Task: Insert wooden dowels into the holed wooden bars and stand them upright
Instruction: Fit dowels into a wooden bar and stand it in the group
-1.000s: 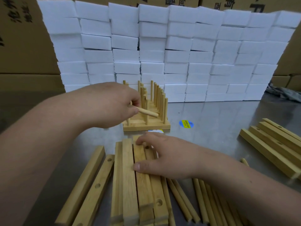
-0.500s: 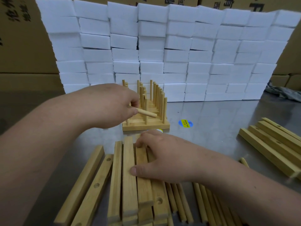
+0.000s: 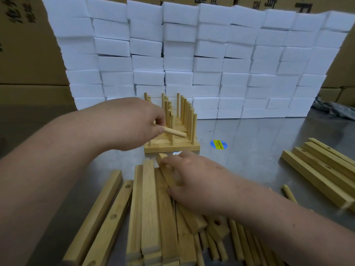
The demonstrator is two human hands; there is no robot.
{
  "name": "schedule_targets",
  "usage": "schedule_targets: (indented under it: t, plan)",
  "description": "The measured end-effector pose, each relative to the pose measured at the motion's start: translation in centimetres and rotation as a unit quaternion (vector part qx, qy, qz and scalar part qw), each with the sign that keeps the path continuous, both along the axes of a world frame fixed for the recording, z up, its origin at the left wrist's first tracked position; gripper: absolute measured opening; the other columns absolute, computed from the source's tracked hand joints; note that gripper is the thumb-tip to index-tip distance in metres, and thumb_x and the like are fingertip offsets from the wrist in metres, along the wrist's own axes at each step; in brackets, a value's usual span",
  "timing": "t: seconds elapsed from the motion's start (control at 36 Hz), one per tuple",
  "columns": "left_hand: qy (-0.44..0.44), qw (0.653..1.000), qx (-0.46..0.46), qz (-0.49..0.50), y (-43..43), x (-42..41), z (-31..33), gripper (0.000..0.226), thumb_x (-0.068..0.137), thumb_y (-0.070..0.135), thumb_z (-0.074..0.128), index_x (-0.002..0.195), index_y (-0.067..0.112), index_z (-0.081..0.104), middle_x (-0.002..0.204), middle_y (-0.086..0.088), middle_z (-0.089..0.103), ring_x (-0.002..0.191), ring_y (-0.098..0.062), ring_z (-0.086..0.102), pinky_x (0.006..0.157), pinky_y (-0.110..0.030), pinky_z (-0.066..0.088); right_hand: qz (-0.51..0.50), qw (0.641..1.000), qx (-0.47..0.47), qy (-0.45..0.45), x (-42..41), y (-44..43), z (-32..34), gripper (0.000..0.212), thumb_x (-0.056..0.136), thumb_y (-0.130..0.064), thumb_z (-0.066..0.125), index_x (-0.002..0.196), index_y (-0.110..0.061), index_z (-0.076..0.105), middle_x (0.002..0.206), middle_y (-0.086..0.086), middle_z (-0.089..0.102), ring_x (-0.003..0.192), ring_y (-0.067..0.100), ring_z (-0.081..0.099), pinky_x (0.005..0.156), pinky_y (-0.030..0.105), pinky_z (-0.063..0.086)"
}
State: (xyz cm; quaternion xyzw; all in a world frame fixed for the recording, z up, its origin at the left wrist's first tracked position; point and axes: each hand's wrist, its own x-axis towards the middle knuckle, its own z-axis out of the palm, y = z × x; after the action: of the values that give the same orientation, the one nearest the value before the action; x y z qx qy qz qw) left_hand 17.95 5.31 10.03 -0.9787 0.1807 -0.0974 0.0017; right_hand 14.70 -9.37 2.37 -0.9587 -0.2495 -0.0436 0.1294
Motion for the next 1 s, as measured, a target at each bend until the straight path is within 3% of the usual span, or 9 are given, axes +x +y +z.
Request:
schedule_targets:
  t: [0.14,0.25,0.36,0.5,0.61,0.72,0.86,0.92,1.0]
  plan:
    - [-0.004,1.0,-0.007,-0.002,0.0,-0.1,0.1,0.017,0.093,0.04,0.042,0.079,0.034,0.049,0.071,0.012,0.052,0.066,-0.002,0.045,0.053,-0.027,0.03,-0.029,0.999,0.025,0.0,0.0,-0.1,0.2,0.042,0.082,-0.018,0.051,0.123,-0.022,0.045,0.112,0.001,0.055,0.105,0.021,0.051,0.07,0.028,0.039]
    - [-0.007,1.0,-0.011,-0.002,0.0,-0.1,0.0,0.017,0.093,0.041,0.041,0.08,0.034,0.05,0.071,0.011,0.053,0.066,-0.002,0.046,0.053,-0.026,0.03,-0.048,0.999,0.014,-0.001,0.2,-0.2,0.1,0.039,0.083,-0.022,0.05,0.122,-0.02,0.047,0.112,-0.001,0.054,0.105,0.017,0.049,0.07,0.025,0.036]
    - [-0.007,1.0,-0.012,-0.006,-0.1,0.0,-0.1,0.017,0.093,0.041,0.042,0.079,0.035,0.049,0.07,0.011,0.053,0.066,-0.003,0.046,0.053,-0.027,0.031,-0.046,0.998,-0.021,-0.022,-0.2,0.2,-0.1,0.02,0.085,-0.03,0.049,0.101,-0.018,0.049,0.106,0.002,0.054,0.097,0.022,0.053,0.066,0.027,0.033]
    - [-0.01,1.0,-0.015,-0.008,0.0,-0.1,-0.1,0.018,0.093,0.041,0.042,0.076,0.036,0.047,0.07,0.012,0.052,0.066,-0.002,0.044,0.053,-0.027,0.029,-0.019,0.991,-0.108,-0.075,-0.1,0.3,-0.6,0.022,0.096,-0.026,0.041,0.111,-0.012,0.048,0.114,0.007,0.054,0.105,0.024,0.052,0.071,0.031,0.033]
    - [-0.009,1.0,-0.018,-0.008,0.0,-0.1,-0.2,0.02,0.093,0.041,0.042,0.074,0.036,0.046,0.071,0.012,0.051,0.067,-0.001,0.044,0.054,-0.027,0.031,-0.01,0.991,-0.1,-0.094,-0.3,0.4,-1.0,0.019,0.094,-0.018,0.044,0.112,-0.011,0.043,0.109,0.006,0.057,0.099,0.026,0.056,0.068,0.031,0.036]
    - [-0.012,1.0,-0.019,-0.004,-0.1,-0.2,-0.1,0.02,0.093,0.041,0.041,0.075,0.034,0.047,0.069,0.012,0.052,0.063,-0.002,0.045,0.052,-0.027,0.029,-0.049,0.997,-0.016,-0.05,0.0,0.1,-0.5,0.031,0.09,-0.019,0.045,0.12,-0.014,0.046,0.113,0.006,0.057,0.104,0.024,0.054,0.073,0.029,0.04]
    - [-0.064,0.994,-0.087,-0.011,-0.1,-0.5,0.4,0.019,0.092,0.04,0.043,0.075,0.034,0.05,0.064,0.01,0.052,0.058,-0.003,0.047,0.049,-0.026,0.027,-0.104,0.985,0.14,-0.008,0.5,-0.5,1.6,0.027,0.081,-0.034,0.05,0.102,-0.018,0.056,0.088,-0.002,0.061,0.086,0.02,0.059,0.068,0.03,0.046]
    - [-0.085,0.988,-0.126,-0.017,-0.2,-0.6,0.6,0.019,0.09,0.04,0.044,0.073,0.036,0.049,0.064,0.012,0.051,0.059,-0.002,0.046,0.05,-0.025,0.027,-0.114,0.963,0.243,0.026,0.9,-1.1,2.5,0.025,0.076,-0.029,0.05,0.087,-0.009,0.06,0.07,0.001,0.058,0.069,0.023,0.059,0.064,0.033,0.048]
    - [-0.092,0.981,-0.17,-0.028,-0.2,-0.7,0.7,0.015,0.09,0.039,0.045,0.079,0.035,0.054,0.063,0.013,0.052,0.056,0.0,0.048,0.049,-0.024,0.027,-0.119,0.913,0.386,0.057,1.6,-2.1,3.2,0.019,0.073,-0.019,0.049,0.069,-0.001,0.051,0.06,0.006,0.04,0.053,0.02,0.036,0.054,0.03,0.033]
